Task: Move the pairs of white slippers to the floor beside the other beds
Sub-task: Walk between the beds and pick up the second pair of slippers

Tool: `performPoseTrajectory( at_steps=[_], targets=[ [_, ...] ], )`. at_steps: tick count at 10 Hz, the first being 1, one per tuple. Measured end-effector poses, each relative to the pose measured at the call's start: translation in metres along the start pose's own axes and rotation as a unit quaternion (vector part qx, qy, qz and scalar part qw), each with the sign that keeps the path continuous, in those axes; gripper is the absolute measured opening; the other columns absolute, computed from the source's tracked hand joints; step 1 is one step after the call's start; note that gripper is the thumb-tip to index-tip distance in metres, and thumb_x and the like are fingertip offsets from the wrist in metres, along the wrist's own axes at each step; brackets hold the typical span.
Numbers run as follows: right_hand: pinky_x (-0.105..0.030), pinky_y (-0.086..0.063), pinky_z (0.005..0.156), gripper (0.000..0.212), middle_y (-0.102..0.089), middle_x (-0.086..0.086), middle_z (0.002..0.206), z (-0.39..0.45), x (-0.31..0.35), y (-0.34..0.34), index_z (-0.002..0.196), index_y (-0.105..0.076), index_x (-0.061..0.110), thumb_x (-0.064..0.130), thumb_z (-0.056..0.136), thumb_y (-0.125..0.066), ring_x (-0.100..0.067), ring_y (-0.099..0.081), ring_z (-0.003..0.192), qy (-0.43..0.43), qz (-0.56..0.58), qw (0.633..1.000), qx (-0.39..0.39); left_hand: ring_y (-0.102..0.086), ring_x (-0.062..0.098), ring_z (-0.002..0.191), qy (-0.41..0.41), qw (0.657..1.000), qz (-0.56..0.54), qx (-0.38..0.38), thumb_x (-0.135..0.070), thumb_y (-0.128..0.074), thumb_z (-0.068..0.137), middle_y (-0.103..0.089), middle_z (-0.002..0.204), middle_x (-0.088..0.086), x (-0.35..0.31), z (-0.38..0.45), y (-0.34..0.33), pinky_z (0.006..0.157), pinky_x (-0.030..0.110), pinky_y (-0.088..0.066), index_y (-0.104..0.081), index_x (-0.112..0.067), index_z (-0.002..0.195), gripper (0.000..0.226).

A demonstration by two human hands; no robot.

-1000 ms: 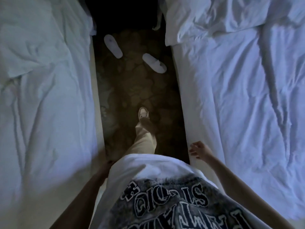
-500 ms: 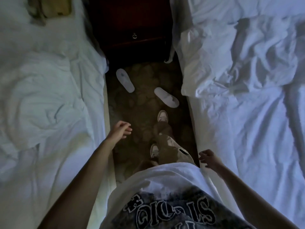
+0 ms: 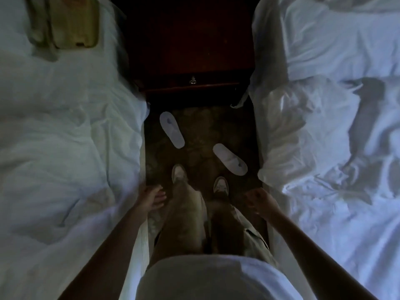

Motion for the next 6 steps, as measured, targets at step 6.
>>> performPoseTrajectory(
  at_steps=[6],
  targets=[
    [-0.029, -0.044, 0.065, 0.034, -0.061, -0.011, 0.116, 0.361, -0.009, -0.239, 0.125, -0.053, 0.003, 0.023, 0.101, -0.040, -0.018, -0.057, 0.096, -0.161, 0.370, 0.915, 0.020, -0.044, 0.033, 0.136, -0.019, 0.995, 0.085, -0.055, -0.051, -0.073, 0.077, -0.040, 0.151, 0.011, -0.175, 0.406, -0.043, 0.102, 0.055, -0.047, -0.033, -0.023, 0.150, 0.088]
  ],
)
Point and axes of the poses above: each hand's wrist, its own z-axis towards the middle knuckle, its own y-axis out of the back of the hand, x = y × z, the point moved 9 cm from there along z, towards the middle knuckle
